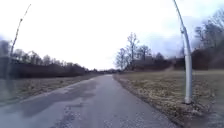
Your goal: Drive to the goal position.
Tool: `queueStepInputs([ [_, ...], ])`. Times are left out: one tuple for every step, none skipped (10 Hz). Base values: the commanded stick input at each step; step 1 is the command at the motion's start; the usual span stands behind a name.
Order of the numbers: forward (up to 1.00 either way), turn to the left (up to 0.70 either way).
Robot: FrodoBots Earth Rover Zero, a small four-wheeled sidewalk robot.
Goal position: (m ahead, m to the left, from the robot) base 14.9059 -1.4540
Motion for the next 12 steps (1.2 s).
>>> queueStepInputs([
  [0.50,0.00],
  [0.50,0.00],
  [0.50,0.00],
  [0.50,0.00],
  [0.50,0.00],
  [0.50,0.00],
  [0.50,0.00],
  [0.50,0.00],
  [0.50,0.00],
  [0.50,0.00],
  [0.50,0.00],
  [0.50,0.00],
])
